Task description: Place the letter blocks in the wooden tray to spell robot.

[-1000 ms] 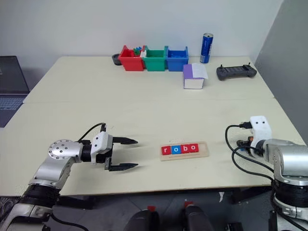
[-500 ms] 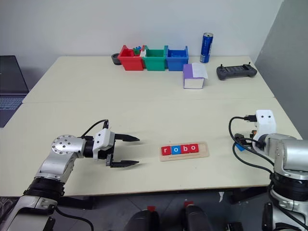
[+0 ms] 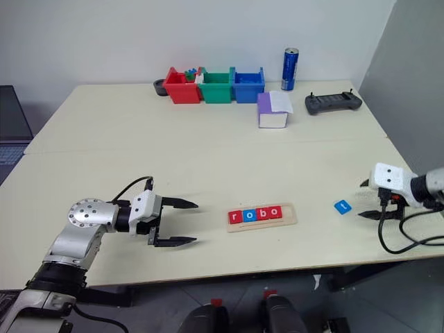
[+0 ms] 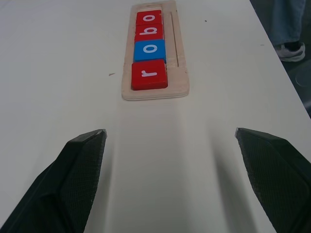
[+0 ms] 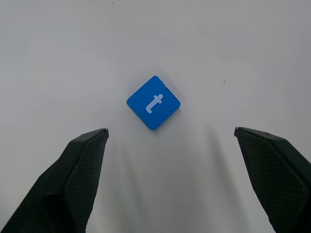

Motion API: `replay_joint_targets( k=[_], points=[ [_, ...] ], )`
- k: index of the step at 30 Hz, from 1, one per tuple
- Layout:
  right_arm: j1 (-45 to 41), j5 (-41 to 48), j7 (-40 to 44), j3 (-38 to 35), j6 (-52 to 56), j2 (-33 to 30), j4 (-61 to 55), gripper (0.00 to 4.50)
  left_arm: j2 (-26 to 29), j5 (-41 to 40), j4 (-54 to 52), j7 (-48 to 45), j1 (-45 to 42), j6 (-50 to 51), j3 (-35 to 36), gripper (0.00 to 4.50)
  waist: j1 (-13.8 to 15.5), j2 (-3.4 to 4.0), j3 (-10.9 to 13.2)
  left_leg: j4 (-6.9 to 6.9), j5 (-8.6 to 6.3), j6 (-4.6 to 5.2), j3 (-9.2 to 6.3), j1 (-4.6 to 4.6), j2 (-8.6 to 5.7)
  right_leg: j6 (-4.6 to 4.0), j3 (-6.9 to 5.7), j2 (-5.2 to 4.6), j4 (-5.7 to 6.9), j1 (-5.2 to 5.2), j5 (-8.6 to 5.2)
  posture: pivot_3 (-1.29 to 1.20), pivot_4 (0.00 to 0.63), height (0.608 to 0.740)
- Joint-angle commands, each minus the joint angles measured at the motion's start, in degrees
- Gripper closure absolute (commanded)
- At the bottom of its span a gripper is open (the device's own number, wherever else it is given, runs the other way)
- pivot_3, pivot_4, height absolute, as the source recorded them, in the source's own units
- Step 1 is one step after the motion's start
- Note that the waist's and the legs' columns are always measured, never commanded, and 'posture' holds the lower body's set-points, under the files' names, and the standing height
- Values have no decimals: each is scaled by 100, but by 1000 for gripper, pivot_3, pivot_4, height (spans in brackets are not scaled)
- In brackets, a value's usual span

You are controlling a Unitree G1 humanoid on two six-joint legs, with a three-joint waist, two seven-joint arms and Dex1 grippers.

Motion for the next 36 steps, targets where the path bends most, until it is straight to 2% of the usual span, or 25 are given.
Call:
replay_joint_targets(
  k=[1,7,18,22,28,33,36],
  points=[
    [-670,-296,625,247,-1067,262,1019,79,167,-129,-409,123,184,117,239,0,10,0,0,-2,0,-1,-1,0,1,-6,0,0,3,0,-3,0,150,740],
    [-1234,-653,813,993,-2005,472,2069,79,262,-156,-705,284,522,231,392,0,114,3,1,-1,0,-2,4,-5,-1,-16,2,-6,1,-2,-7,0,150,740],
    [-1598,-1480,729,1431,-2568,950,2946,79,363,-191,-860,393,757,279,578,0,115,5,1,5,0,-2,8,-2,-3,-19,5,-10,5,1,-8,0,150,740],
    [-1587,-1705,691,1454,-2485,1057,3080,977,426,-218,-945,420,794,348,642,0,116,-1,-3,6,0,-2,7,5,-2,-19,5,-10,6,7,-7,0,150,740],
    [-1611,-1690,588,1297,-2355,1125,3041,3010,443,-220,-1061,497,789,457,636,0,103,-12,-10,11,-1,0,21,48,0,-17,11,-13,5,41,-3,0,150,740],
    [-1770,-812,813,1255,-1486,1025,2203,3047,453,-226,-1117,521,736,540,622,0,98,-3,-4,3,-1,0,32,67,3,-21,17,-13,11,47,-3,0,150,740],
    [-1266,503,813,1296,-33,706,-90,3047,428,-214,-1107,519,648,583,583,0,112,3,-2,-4,-1,-1,36,55,5,-29,19,-13,15,30,-6,0,150,740]
  ],
)
